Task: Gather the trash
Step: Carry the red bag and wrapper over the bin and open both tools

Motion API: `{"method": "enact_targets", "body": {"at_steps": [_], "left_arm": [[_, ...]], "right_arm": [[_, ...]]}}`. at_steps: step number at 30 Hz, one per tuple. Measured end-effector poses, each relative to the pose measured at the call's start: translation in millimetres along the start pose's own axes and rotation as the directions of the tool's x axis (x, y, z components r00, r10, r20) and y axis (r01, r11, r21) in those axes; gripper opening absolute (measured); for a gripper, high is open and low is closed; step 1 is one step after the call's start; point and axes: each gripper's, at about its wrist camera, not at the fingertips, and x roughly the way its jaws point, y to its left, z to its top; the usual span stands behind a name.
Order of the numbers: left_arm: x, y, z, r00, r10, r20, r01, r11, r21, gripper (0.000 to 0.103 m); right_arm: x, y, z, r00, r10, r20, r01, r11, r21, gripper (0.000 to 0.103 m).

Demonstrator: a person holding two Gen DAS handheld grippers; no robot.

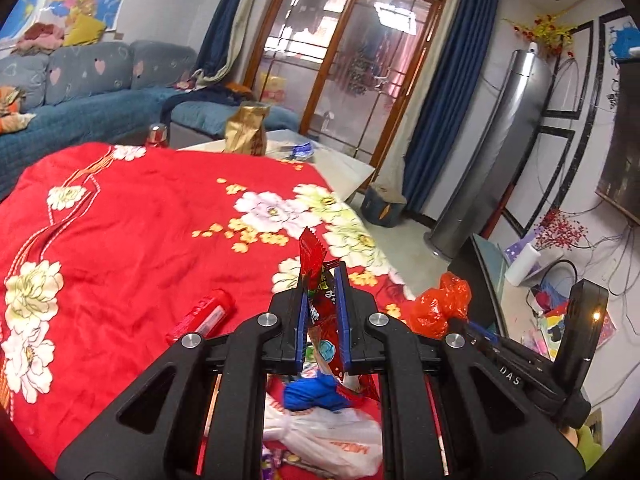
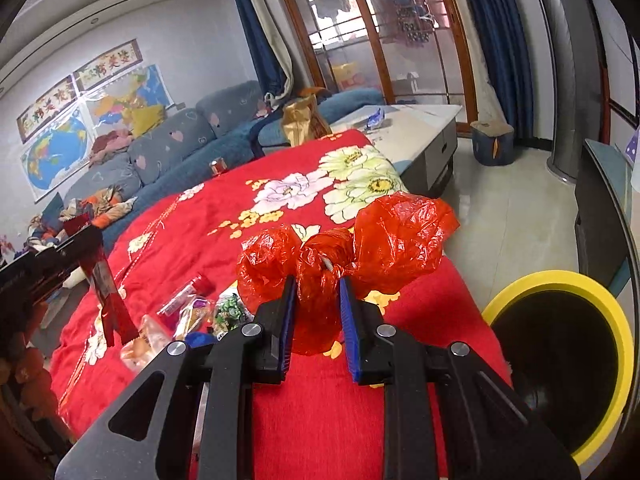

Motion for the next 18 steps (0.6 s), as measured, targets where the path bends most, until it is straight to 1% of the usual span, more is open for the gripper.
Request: {"method": "enact_targets", "body": {"at_steps": [5,18], "left_arm": [[-1.7,-20.9,-2.3,0.999,-0.045,-0.009,0.045,0.999,0.023,0.008],[2.0,-68.5,-20.1,0.991,-0.126,-0.037,0.129,0.987,0.094,0.007]], "right_arm": [[-19.6,-3.8,-0.9,1.0,-0.007,0.025,0.007,1.0,-0.011,0.02],[-61.3,-21.8,-7.4,0.995,-0.074,0.064,0.076,0.997,-0.026,0.02]]}}
